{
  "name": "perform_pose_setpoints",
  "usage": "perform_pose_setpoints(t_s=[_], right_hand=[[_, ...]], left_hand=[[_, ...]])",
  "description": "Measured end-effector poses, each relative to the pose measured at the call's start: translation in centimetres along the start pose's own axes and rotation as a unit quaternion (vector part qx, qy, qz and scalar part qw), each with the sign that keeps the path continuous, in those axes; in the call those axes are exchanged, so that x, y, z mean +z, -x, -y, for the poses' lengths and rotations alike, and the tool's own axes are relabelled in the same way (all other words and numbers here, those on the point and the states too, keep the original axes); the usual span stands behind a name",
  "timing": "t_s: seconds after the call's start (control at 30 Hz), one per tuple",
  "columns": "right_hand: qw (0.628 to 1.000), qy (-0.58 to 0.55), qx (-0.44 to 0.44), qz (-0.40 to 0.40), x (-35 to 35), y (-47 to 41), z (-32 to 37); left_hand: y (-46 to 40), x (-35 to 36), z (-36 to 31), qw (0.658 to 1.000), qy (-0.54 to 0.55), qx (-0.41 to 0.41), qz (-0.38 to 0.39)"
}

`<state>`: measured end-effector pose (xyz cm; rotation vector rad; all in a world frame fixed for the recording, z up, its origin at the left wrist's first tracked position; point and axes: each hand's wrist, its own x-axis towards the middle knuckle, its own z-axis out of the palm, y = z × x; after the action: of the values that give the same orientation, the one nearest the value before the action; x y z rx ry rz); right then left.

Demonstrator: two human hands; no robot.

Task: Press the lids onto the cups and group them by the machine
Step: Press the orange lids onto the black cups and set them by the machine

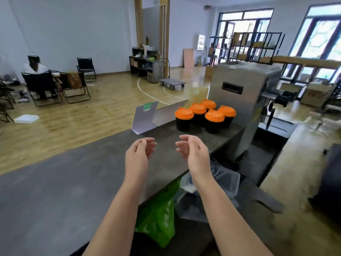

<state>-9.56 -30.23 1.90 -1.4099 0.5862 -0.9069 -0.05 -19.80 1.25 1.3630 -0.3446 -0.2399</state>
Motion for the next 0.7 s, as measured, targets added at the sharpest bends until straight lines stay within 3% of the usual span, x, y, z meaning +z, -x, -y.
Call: perform_pose_setpoints(t_s=[0.23,0.7], right_hand=[[1.0,0.008,0.022,-0.001,-5.7,-5.9,-1.6],[0.99,0.053,0.111,0.066,-5.8,-21.3,-7.3]], left_hand=[[-1.1,7.2,2.3,1.0,0.0,-0.027,-0.009],[-13.8,16.6,5.8,0.993,-0.043,-0.051,-0.094]])
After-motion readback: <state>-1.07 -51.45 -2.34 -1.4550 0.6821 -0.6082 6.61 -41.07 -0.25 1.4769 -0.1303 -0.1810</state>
